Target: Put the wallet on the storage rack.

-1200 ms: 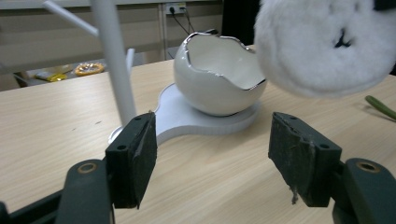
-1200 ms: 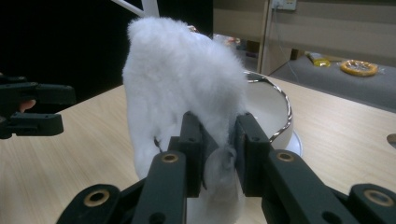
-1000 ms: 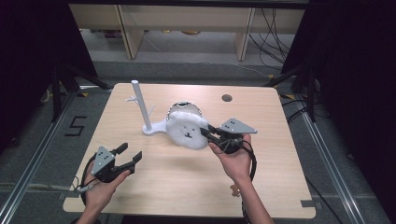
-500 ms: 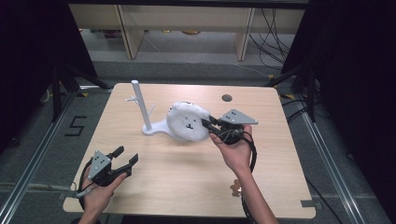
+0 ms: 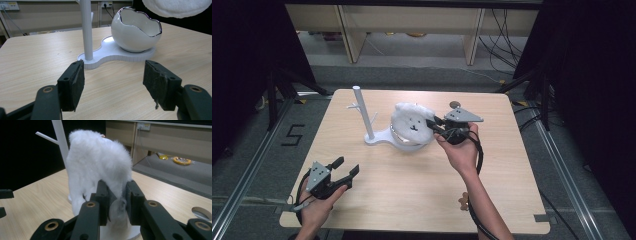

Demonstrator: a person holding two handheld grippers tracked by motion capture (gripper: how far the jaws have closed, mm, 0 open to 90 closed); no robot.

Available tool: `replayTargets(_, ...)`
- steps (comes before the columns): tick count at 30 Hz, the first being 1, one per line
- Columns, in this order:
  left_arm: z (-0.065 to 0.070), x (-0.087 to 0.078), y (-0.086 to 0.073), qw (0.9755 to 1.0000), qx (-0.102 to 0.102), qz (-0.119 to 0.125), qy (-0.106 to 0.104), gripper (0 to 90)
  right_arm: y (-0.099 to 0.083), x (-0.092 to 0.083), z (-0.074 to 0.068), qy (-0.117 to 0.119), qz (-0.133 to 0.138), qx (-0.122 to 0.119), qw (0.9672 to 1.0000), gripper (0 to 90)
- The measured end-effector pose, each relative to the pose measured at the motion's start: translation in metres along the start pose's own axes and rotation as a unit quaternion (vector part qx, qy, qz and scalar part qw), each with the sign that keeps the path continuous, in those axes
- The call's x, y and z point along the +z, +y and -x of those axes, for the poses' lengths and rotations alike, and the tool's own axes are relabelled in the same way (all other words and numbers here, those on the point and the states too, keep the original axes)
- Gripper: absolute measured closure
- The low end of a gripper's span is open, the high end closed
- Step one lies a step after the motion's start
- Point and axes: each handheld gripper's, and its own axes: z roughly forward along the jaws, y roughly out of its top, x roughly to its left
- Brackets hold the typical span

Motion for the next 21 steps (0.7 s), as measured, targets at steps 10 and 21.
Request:
replayTargets(10, 0.000, 0.000, -0.001, 1.0000, 0.001, -0.002, -0.001, 33.0, 0.001, 0.011, 0.005, -0.002, -0.006, 0.002, 1.0000, 75.9)
replayTargets(21, 0.001, 0.001, -0.002, 1.0000, 0.002, -0.003, -0.001, 33.0, 0.001, 0.015, 0.008, -0.002, -0.015, 0.006, 0.9999, 75.8)
